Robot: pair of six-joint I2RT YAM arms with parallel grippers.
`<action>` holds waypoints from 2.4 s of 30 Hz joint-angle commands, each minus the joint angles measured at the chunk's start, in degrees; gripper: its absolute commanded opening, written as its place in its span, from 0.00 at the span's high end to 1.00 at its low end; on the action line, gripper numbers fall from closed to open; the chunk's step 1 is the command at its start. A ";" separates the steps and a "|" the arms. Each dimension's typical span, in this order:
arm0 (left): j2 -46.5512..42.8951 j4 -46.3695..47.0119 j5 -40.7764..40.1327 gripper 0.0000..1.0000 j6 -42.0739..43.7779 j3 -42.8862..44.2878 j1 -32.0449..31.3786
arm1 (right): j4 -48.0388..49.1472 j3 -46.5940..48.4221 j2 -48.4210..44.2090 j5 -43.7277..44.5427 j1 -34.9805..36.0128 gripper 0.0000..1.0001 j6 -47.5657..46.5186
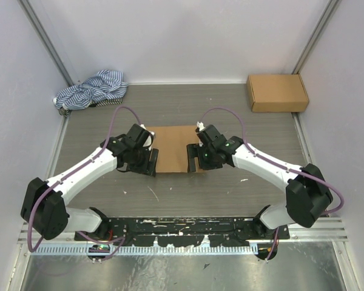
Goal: Fold the paper box
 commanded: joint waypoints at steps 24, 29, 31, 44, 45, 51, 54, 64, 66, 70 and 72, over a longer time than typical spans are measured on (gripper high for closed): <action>1.34 1.70 -1.35 0.33 -0.95 -1.57 -0.31 | 6.84 -0.44 2.55 2.07 0.40 0.18 -0.97; 1.11 -0.24 -3.98 0.33 -0.63 -0.47 -0.31 | 7.02 -0.44 2.72 2.18 0.40 0.18 -0.96; 1.33 0.51 -3.74 0.33 -0.84 -0.72 -0.28 | 7.33 -0.42 2.88 2.09 0.37 0.18 -0.96; 2.79 7.21 -1.47 0.35 -2.62 -4.73 -0.27 | 7.67 -1.43 2.62 2.60 0.38 0.18 -0.94; 3.20 7.59 -1.58 0.35 -2.63 -4.91 -0.31 | 7.81 -1.52 2.70 2.62 0.36 0.18 -0.97; 5.40 9.57 -2.69 0.36 -2.72 -5.73 -0.31 | 9.11 -2.40 3.49 3.12 0.40 0.18 -1.09; 5.83 10.73 -4.50 0.37 -3.11 -6.42 -0.31 | 10.63 -3.44 3.53 3.68 0.40 0.19 -0.96; 2.17 19.40 -11.72 0.38 -4.78 -11.84 -0.29 | 17.71 -8.65 1.27 7.74 0.35 0.19 -1.18; 2.21 19.84 -12.15 0.39 -4.98 -12.01 -0.31 | 18.14 -8.88 0.84 7.24 0.40 0.19 -1.30; 0.71 18.04 -10.76 0.39 -5.41 -11.63 -0.26 | 16.30 -8.50 -2.68 6.61 0.47 0.19 -1.77; -1.19 16.63 -10.35 0.39 -5.61 -11.61 -0.30 | 13.76 -7.46 -4.99 7.02 0.49 0.19 -2.44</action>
